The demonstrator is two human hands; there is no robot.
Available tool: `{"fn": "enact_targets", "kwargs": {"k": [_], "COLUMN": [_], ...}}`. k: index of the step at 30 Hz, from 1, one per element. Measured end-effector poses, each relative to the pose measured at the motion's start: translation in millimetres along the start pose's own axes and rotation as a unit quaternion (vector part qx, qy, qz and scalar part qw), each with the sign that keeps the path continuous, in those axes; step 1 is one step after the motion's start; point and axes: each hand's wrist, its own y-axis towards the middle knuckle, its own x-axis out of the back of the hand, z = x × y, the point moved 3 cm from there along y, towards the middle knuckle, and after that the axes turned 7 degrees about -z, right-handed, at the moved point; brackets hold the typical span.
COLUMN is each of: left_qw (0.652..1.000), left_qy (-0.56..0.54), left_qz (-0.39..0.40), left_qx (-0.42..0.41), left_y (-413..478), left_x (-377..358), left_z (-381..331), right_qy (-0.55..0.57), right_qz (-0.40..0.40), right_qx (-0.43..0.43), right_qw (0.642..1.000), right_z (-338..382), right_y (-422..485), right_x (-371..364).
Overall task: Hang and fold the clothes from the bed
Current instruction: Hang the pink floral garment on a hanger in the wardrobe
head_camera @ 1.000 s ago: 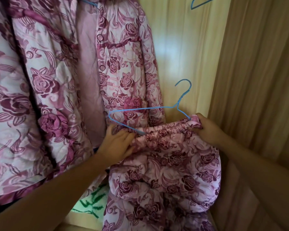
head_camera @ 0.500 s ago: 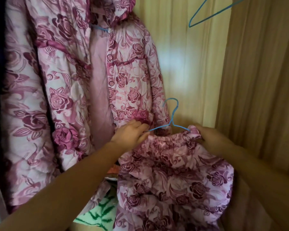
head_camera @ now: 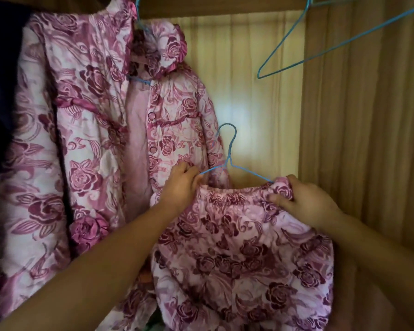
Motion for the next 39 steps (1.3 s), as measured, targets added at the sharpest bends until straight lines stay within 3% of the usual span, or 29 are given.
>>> {"fn": "enact_targets", "kwargs": {"k": [6,14,17,25,33,39], "left_qw": [0.994,0.992,0.99,0.957,0.94,0.928], "left_qy": [-0.103,-0.096,-0.103,-0.124,-0.236,-0.303], "left_qz": [-0.021,0.016,0.016,0.039,0.013,0.049], "left_qx": [-0.033,0.075,0.099,0.26,0.246,0.21], "left_y": [52.3,85.7,119.7,201.4,279.4,316.8], "left_x": [22.9,31.1,14.2,-17.2,-15.8,-12.8], "left_z": [-17.4,19.2,-0.3,-69.3,-126.9,-159.3], "right_qy": [-0.107,-0.174,-0.213,-0.303,-0.346,-0.37], "right_qz": [-0.12,-0.19,-0.194,-0.226,-0.297,-0.309], "right_qx": [-0.039,-0.029,-0.027,-0.052,-0.052,-0.063], "right_qw": [0.986,0.966,0.957,0.924,0.889,0.874], "right_z": [26.4,55.5,71.1,105.8,125.9,142.7], "right_y": [22.3,66.0,86.9,120.8,157.3,188.1], "right_x": [56.9,148.0,173.3,239.4,310.1,328.8]}}
